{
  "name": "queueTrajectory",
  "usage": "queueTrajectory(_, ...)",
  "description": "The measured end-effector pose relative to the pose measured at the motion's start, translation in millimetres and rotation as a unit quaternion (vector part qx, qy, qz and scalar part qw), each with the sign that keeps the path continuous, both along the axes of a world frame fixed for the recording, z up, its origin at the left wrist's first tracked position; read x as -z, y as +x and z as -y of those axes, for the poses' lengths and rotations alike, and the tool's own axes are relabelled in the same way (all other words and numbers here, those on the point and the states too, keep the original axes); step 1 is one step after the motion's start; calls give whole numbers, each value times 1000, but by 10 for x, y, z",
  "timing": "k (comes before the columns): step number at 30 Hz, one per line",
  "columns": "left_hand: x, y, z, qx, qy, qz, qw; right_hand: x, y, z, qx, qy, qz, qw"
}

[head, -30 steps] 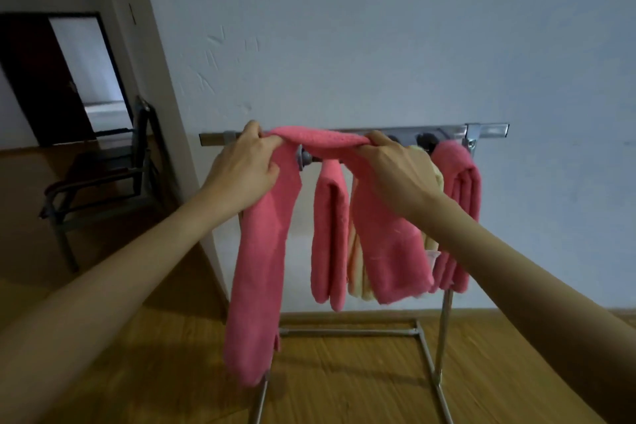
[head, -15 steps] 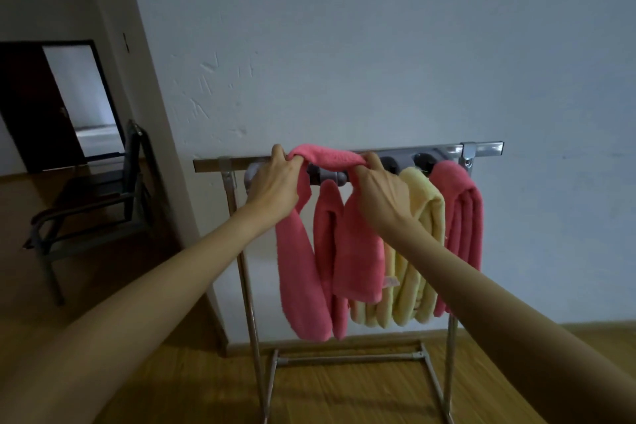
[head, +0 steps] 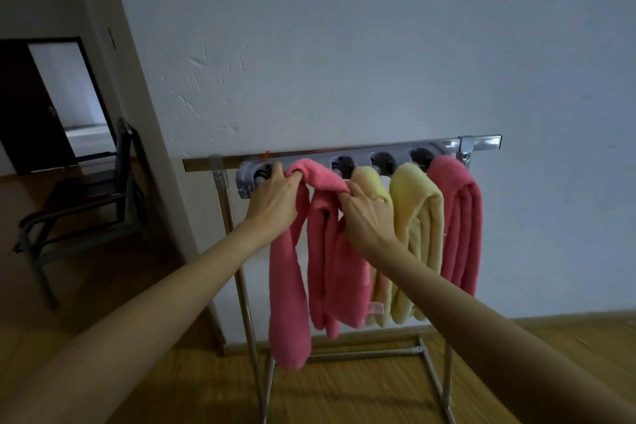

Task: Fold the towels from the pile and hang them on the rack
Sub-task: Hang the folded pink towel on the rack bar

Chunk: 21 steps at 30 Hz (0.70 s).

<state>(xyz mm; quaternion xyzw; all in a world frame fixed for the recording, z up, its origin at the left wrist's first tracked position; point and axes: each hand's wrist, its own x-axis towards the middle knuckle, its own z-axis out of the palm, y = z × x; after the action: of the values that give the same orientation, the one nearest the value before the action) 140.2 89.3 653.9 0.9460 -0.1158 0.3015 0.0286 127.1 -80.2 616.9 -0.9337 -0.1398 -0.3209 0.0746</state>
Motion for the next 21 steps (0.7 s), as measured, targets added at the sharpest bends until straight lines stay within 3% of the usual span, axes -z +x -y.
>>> queueTrajectory(6, -50, -44, 138, 11, 23, 12, 1000, 80, 18, 78, 34, 69, 15, 997)
queueTrajectory(16, 55, 7, 168, 41, 58, -23, 997, 338, 48, 264, 3, 43, -61, 997)
queueTrajectory(21, 77, 45, 167, 44, 95, -10, 994, 474, 132, 339, -44, 134, -67, 988)
